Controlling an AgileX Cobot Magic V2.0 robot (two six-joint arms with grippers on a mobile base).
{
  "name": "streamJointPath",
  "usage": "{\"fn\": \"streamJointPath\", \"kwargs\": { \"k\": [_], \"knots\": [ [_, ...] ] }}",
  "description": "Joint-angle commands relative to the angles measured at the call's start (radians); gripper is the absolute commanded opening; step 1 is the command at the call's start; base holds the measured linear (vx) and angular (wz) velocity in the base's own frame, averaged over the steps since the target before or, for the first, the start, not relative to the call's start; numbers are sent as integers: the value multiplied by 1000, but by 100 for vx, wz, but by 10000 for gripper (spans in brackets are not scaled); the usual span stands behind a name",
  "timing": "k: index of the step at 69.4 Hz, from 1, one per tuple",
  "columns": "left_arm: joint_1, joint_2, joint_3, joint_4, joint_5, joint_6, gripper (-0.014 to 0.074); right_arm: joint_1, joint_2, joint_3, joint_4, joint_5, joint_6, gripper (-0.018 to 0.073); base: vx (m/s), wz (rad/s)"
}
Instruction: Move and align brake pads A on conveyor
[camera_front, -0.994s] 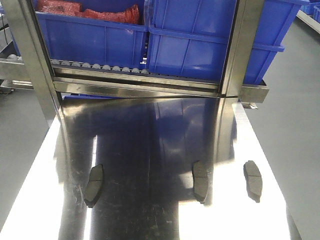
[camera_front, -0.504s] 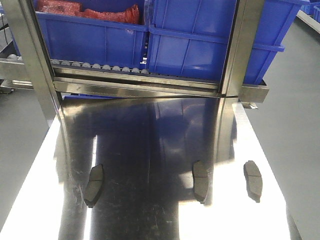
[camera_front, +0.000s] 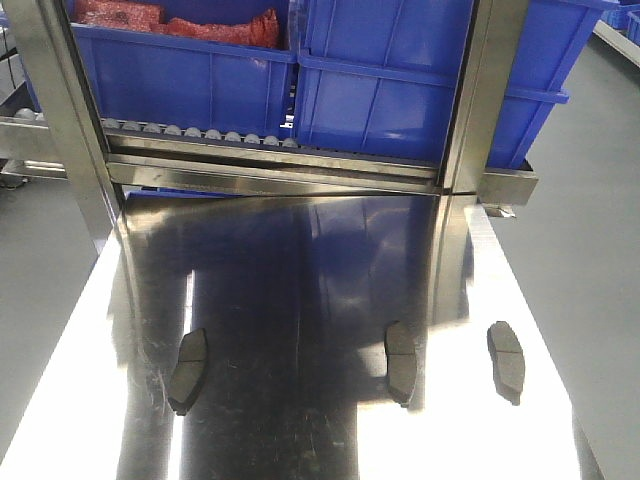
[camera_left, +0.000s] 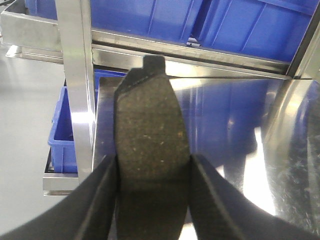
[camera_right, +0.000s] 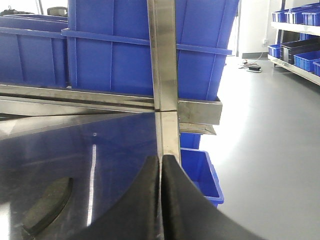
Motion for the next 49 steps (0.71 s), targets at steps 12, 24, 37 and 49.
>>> {"fn": "streamJointPath", "kwargs": {
  "k": [12,24,37,49],
  "knots": [
    [-7,4,-30,-14,-100,2,-6,-8,-13,11,-9,-77,-1,-7,0,0],
    [-7,4,-30,-14,-100,2,-6,-8,-13,11,-9,-77,-1,-7,0,0],
    [-7,4,-30,-14,-100,2,-6,-8,-13,9,-9,-123,-20,-7,0,0],
    [-7,4,-30,-14,-100,2,-6,-8,-8,-77,-9,-177,-20,-7,0,0]
  ]
}}
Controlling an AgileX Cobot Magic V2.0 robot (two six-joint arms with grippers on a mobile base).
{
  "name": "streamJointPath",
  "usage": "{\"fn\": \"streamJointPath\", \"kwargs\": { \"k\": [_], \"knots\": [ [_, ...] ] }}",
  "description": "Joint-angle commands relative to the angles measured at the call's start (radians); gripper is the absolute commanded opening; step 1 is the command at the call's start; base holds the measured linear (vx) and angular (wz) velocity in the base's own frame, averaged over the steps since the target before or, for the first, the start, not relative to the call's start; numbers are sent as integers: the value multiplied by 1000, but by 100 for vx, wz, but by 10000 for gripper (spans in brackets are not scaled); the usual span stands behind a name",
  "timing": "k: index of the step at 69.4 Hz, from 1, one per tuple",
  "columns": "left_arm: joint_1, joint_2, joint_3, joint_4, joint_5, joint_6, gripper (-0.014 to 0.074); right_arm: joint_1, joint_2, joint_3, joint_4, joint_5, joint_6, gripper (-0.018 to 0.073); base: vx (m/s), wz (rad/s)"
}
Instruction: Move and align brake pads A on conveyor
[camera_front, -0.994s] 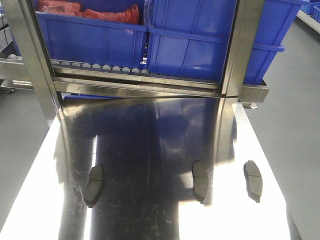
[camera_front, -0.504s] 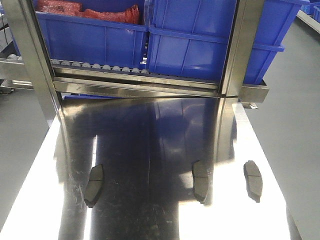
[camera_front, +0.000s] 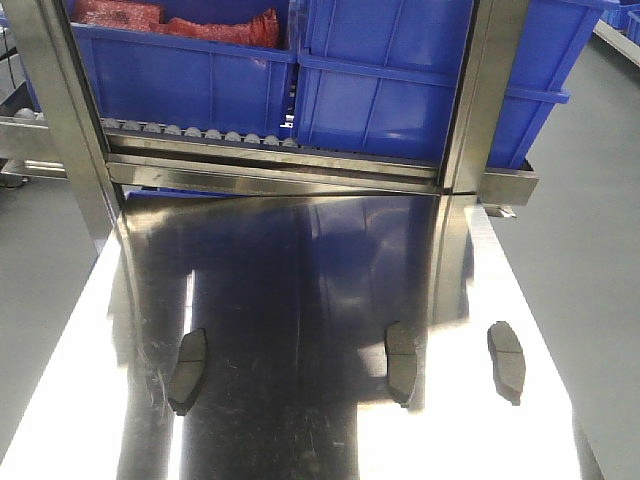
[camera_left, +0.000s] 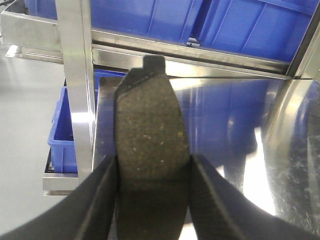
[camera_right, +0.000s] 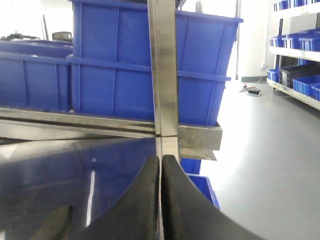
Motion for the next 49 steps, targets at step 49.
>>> {"fn": "streamJointPath", "kwargs": {
  "k": [49],
  "knots": [
    [-7,4,-30,-14,-100,2,-6,-8,720,-614,46,426,2,-7,0,0]
  ]
}}
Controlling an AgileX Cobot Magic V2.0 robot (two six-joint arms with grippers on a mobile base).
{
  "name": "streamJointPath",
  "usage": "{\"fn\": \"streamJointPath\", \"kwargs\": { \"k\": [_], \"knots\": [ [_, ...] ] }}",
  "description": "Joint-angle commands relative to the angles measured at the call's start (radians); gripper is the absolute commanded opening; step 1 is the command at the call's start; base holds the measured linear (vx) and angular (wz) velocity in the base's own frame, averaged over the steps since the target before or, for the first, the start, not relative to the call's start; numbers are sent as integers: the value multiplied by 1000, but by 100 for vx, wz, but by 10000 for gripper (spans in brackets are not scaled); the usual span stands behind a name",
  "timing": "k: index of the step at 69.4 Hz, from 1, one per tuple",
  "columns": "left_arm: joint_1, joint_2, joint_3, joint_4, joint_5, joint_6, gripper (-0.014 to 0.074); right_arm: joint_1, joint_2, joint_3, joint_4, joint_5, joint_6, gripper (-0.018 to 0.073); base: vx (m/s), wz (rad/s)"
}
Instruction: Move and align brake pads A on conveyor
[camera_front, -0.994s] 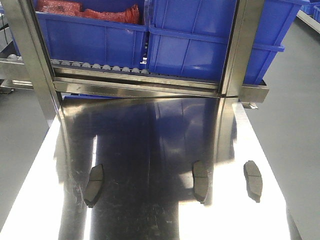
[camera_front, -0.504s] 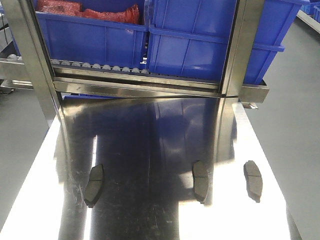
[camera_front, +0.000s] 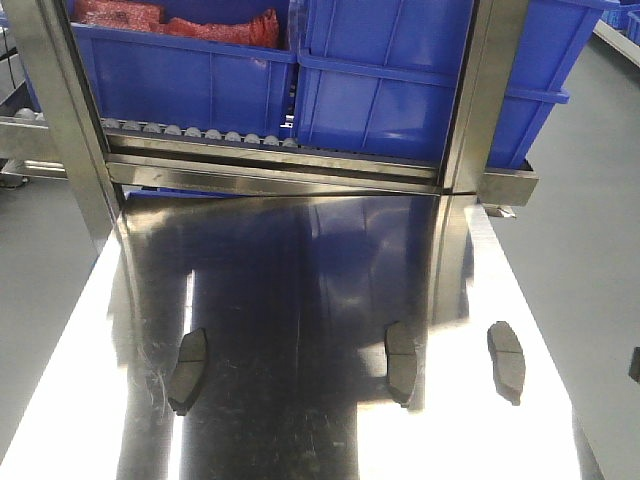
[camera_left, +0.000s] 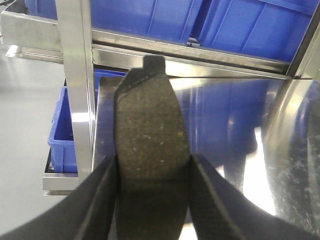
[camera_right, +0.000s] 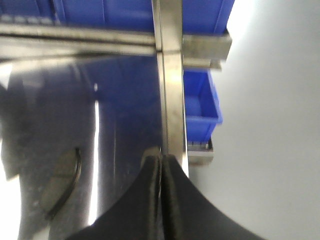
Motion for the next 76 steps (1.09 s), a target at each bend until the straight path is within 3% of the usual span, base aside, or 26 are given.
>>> {"fn": "streamJointPath", "kwargs": {
  "k": [1,25,57,76],
  "knots": [
    [-7,4,-30,-14,-100,2,-6,-8,53,-46,5,-6,17,-7,0,0],
    [-7,4,-30,-14,-100,2,-6,-8,170,-69,0,201,21,44,0,0],
    [-7,4,-30,-14,-100,2,-6,-8,248,-73,0,191,18,449,0,0],
    [-7,4,-30,-14,-100,2,-6,-8,251,-74,26,161,0,463,0,0]
  ]
}}
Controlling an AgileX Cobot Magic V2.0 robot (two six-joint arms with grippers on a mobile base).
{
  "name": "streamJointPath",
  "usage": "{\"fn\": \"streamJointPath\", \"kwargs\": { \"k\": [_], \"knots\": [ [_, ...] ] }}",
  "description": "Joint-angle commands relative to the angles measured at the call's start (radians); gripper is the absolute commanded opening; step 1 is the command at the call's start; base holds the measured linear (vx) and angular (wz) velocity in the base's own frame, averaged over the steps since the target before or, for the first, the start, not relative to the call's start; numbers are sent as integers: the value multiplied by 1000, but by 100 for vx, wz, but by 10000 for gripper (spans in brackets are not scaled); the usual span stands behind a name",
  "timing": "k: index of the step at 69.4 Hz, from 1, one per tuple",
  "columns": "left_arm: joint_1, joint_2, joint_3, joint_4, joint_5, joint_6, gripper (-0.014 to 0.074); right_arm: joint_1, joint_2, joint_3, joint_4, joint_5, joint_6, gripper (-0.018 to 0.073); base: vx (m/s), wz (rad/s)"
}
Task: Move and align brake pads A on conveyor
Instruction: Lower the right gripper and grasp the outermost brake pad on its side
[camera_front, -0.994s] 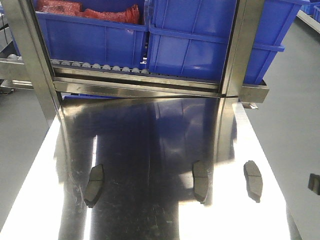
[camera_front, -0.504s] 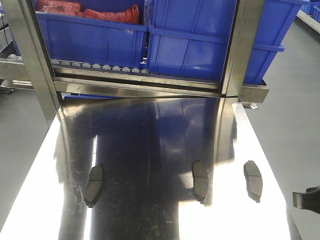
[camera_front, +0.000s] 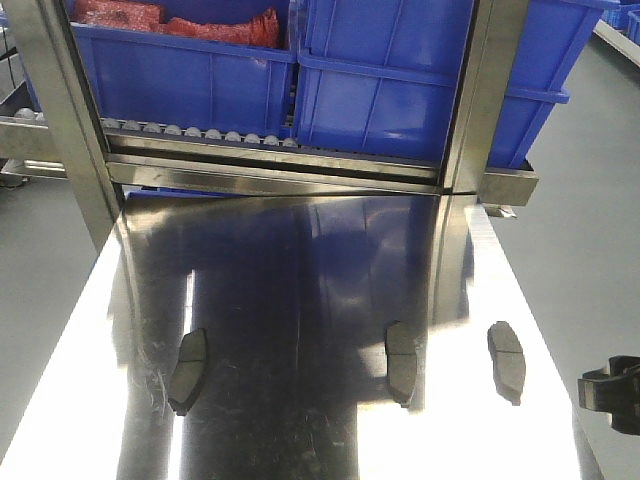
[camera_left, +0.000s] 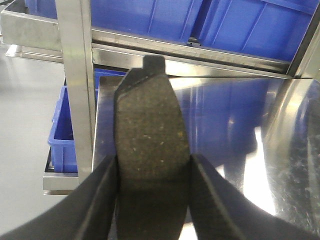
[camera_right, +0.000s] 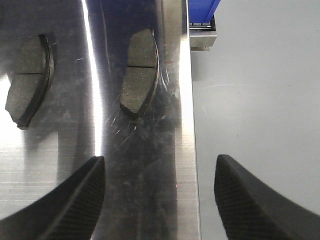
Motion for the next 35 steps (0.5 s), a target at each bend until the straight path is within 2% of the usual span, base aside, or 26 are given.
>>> {"fn": "streamJointPath", "kwargs": {
  "k": [1,12,35],
  "knots": [
    [-7,4,-31,-14,-101,2,-6,-8,0,-38,24,-53,-36,463,0,0],
    [-7,4,-31,-14,-101,2,-6,-8,71,-107,132,-41,-148,463,0,0],
    [-7,4,-31,-14,-101,2,-6,0,419,-384,125,77,-127,463,0,0]
  ]
}}
